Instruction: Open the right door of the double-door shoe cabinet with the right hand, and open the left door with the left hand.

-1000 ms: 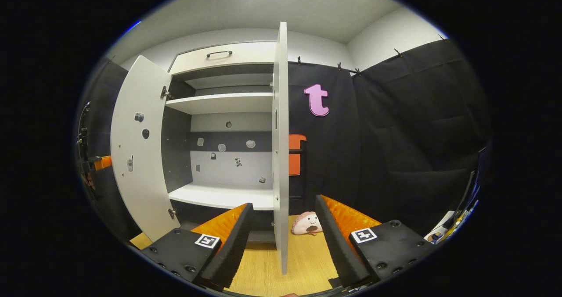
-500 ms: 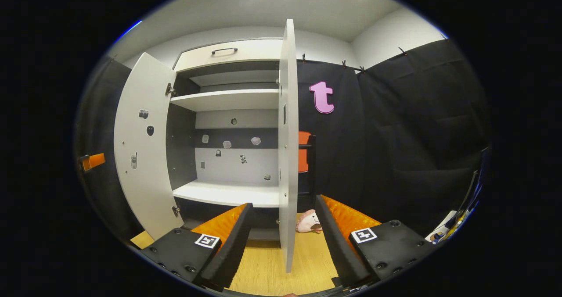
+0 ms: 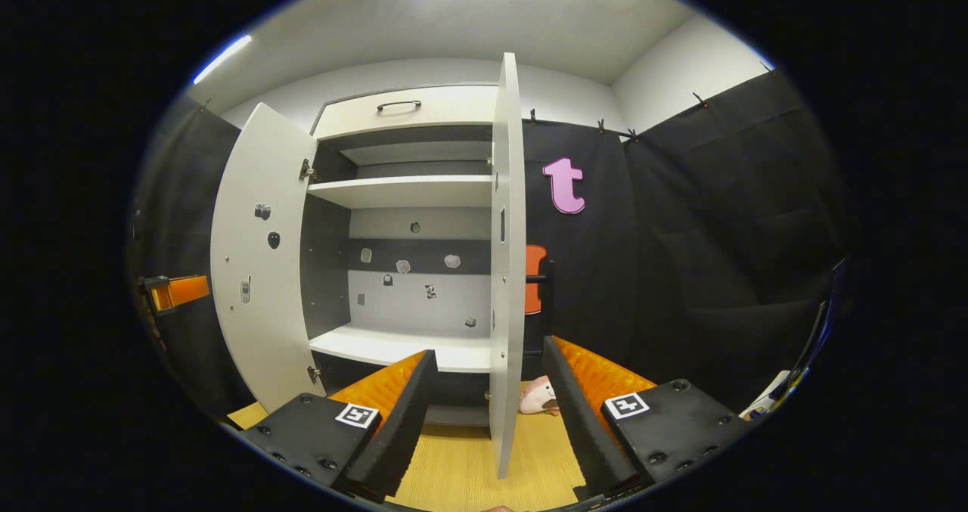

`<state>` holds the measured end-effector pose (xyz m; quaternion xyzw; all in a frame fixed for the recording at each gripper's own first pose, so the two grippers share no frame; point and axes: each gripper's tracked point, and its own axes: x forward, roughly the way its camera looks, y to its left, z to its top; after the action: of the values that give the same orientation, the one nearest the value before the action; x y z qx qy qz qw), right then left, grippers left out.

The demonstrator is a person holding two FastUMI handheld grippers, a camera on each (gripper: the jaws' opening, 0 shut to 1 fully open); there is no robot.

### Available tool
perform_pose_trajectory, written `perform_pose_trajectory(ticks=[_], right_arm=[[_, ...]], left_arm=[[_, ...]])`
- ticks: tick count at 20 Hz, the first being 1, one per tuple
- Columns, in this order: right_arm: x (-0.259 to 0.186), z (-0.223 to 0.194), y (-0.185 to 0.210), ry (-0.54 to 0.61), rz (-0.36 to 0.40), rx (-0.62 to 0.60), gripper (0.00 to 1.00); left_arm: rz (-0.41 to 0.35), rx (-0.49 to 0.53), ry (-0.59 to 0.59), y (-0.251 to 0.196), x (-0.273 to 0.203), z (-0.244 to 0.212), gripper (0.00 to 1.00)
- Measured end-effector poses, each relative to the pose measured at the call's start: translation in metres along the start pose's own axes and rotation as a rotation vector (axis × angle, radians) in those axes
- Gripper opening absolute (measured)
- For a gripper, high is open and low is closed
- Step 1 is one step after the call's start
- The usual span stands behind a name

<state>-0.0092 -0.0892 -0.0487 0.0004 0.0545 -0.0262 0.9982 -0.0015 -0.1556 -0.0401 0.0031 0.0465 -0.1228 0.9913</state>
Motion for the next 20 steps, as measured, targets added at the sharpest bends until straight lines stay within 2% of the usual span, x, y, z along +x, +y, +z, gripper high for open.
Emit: perform_pose_trajectory(ticks=[2,5,11,19,20], right_arm=[[-0.003,0.004,0.003,-0.009,0.005,0.000,0.93],[-0.005,0.008,0.004,-0.017,0.010,0.005,0.93],[-0.007,0.009,0.006,-0.020,0.014,0.010,0.93],[-0.004,0.009,0.009,-0.022,0.019,0.016,0.93],[-0.004,0.010,0.009,-0.024,0.019,0.016,0.93]], left_arm=[[-0.024,0.006,-0.008,-0.011,-0.003,-0.001,0.55],[-0.016,-0.004,-0.013,-0.014,-0.007,-0.002,0.97],[0.001,-0.003,-0.064,-0.013,-0.003,0.009,0.94],[0.015,-0.016,-0.061,-0.010,0.001,0.007,0.94],[0.016,-0.018,-0.058,-0.010,0.001,0.007,0.92]])
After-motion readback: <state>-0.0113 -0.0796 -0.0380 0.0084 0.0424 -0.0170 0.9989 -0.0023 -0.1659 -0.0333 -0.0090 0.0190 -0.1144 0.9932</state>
